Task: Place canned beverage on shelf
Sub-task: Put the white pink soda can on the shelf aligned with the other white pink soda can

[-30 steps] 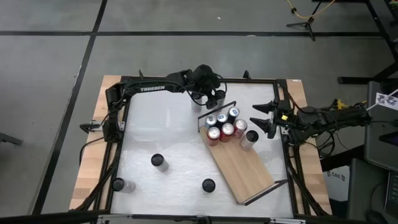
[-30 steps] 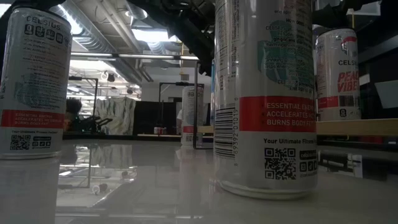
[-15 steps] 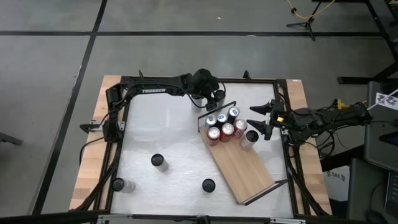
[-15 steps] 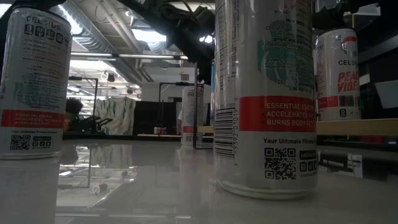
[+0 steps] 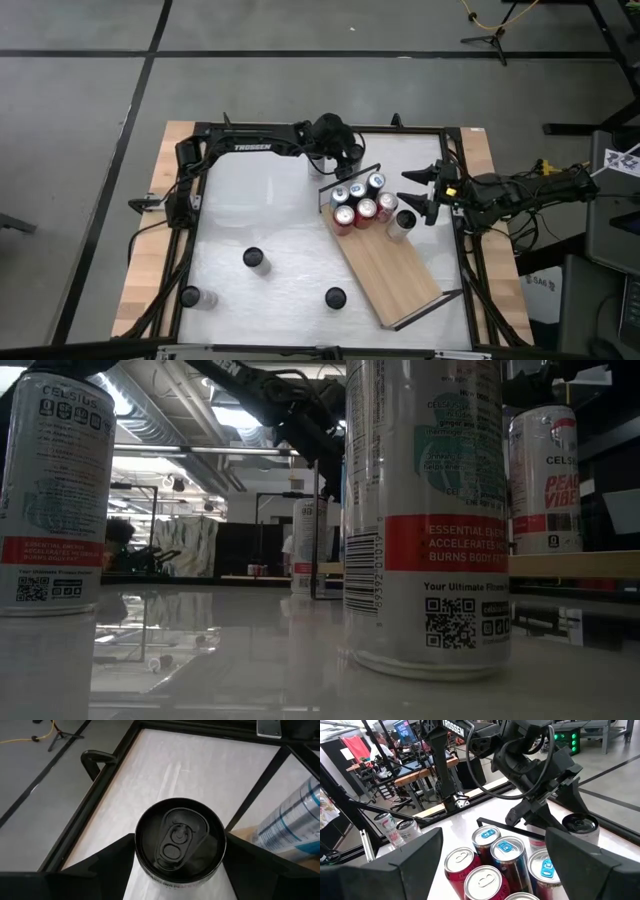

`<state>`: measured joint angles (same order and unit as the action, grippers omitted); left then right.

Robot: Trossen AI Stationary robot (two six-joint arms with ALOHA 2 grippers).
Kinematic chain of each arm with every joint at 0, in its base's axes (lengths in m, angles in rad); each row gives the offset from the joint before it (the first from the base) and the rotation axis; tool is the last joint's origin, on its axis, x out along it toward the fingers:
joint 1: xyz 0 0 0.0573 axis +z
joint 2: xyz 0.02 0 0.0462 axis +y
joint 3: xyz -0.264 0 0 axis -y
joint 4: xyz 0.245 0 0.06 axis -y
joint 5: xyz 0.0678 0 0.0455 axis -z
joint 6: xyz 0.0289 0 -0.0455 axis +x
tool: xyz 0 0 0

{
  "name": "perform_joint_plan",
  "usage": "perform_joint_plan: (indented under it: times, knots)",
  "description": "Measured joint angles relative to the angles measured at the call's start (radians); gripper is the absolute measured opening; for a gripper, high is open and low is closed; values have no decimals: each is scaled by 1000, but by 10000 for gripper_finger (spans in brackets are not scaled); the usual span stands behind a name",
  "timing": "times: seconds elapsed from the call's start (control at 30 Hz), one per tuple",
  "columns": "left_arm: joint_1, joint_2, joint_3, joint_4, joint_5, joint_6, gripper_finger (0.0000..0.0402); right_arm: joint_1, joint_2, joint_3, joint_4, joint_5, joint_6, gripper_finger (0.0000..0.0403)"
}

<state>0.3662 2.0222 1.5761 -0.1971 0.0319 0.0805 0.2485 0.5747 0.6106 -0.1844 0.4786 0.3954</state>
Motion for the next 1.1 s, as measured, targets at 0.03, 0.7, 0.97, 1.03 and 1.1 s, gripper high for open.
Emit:
perform_joint_plan:
  times: [0.03,0.7,0.97,1.03,1.1]
  knots:
    - [0,0,0,4,-1,0,279,0,0,0,-1,0,0,342]
    - [-4,4,-1,28,-22,1,243,0,0,0,-5,0,0,342]
    - [-5,4,12,19,-37,2,238,0,0,0,-5,0,0,342]
    - [-6,5,26,13,-42,3,238,0,0,0,-4,0,0,342]
    - [-6,6,43,13,-42,3,237,0,0,0,-4,0,0,342]
